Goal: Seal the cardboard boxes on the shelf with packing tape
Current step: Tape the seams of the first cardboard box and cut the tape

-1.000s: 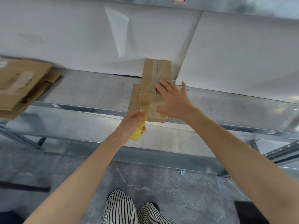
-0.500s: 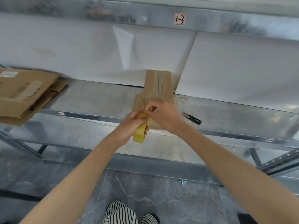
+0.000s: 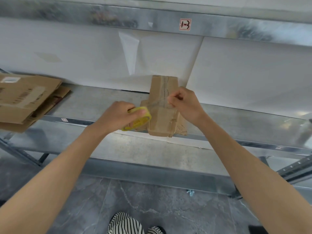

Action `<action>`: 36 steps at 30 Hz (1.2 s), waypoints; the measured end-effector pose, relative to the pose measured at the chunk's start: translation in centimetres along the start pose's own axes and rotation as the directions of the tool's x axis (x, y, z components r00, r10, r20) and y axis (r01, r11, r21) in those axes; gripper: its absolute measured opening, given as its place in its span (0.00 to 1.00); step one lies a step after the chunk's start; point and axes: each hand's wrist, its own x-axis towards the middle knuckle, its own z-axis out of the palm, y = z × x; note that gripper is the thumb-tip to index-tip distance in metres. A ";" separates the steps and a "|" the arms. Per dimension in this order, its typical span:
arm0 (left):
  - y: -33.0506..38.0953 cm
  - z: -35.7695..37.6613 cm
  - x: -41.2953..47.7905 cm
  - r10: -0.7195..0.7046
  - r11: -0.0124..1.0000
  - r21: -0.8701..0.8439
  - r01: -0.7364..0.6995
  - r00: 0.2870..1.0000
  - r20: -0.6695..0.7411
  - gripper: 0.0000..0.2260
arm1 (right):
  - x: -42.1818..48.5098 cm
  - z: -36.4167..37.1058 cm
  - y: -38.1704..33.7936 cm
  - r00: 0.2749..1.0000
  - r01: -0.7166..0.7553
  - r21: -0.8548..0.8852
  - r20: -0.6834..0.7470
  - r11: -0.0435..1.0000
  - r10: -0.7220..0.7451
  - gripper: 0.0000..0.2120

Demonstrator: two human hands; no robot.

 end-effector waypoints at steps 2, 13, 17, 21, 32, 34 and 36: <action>0.1 -0.1 0.0 -0.043 0.994 -0.099 0.049 0.997 0.060 0.26 | 0.1 -0.2 0.3 0.999 -0.014 0.033 -0.032 0.999 0.015 0.10; 0.1 -0.5 0.1 -0.034 0.989 -0.140 0.038 0.999 0.032 0.19 | 0.5 -2.2 2.4 0.978 -0.117 0.097 -0.164 0.988 0.131 0.08; -0.9 -0.7 0.4 0.004 0.986 -0.164 0.006 0.998 0.061 0.16 | 0.3 -2.9 3.9 0.970 -0.152 0.092 -0.177 0.984 0.167 0.07; -1.3 -0.8 2.1 0.028 0.999 -0.027 -0.030 0.997 -0.071 0.17 | -0.1 -2.7 5.0 0.959 -0.168 0.115 -0.212 0.979 0.190 0.08; -2.4 -1.5 4.2 0.154 0.904 0.419 -0.085 0.979 -0.133 0.33 | -0.7 -3.4 7.0 0.934 -0.186 0.222 -0.262 0.957 0.243 0.08; -2.5 -1.4 4.5 0.184 0.902 0.422 -0.096 0.968 -0.173 0.29 | -0.4 -3.4 7.1 0.928 -0.192 0.239 -0.270 0.952 0.255 0.08; -2.6 -1.2 4.9 0.199 0.893 0.438 -0.102 0.963 -0.182 0.24 | -0.3 -3.5 7.2 0.928 -0.196 0.240 -0.269 0.951 0.259 0.08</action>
